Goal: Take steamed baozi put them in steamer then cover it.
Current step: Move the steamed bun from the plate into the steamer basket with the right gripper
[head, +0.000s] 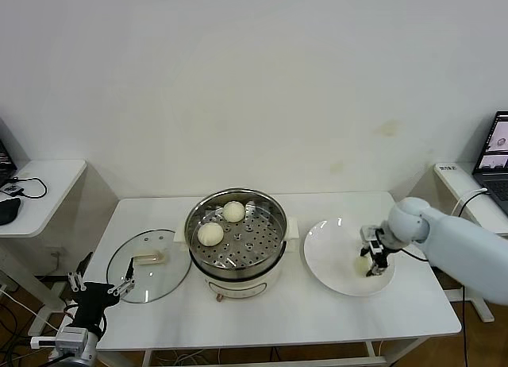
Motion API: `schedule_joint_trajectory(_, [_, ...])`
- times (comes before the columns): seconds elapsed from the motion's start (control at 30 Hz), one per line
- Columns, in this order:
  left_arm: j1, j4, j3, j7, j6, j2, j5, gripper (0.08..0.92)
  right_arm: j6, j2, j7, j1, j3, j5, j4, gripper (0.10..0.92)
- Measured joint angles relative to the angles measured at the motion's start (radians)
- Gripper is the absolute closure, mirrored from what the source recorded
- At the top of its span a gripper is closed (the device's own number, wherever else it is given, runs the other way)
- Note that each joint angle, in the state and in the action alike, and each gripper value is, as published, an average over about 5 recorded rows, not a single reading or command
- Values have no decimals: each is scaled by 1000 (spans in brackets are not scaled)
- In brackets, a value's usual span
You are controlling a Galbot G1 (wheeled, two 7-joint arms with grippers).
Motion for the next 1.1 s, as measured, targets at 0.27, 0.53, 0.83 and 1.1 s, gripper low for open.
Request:
schedule_joint_trajectory(0.27, [-4,-12,6,0,0,5,-1,177,-10,-23,-13,173,-67,78,48,440])
schedule_joint_trajectory(0.53, [-6,-16,5,0,0,7,-7,177,-22,25,0,397,-169,175,57,435])
schedule_joint_trajectory(0.83, [-6,-12,-10,1,0,15,-19,177,-22,174,43,554,-270,276,54,431])
schedule_joint_trajectory(1.1, [-15,-10,-28,3,6,19,-29,177,24,339,92,587,-340,347,48,438])
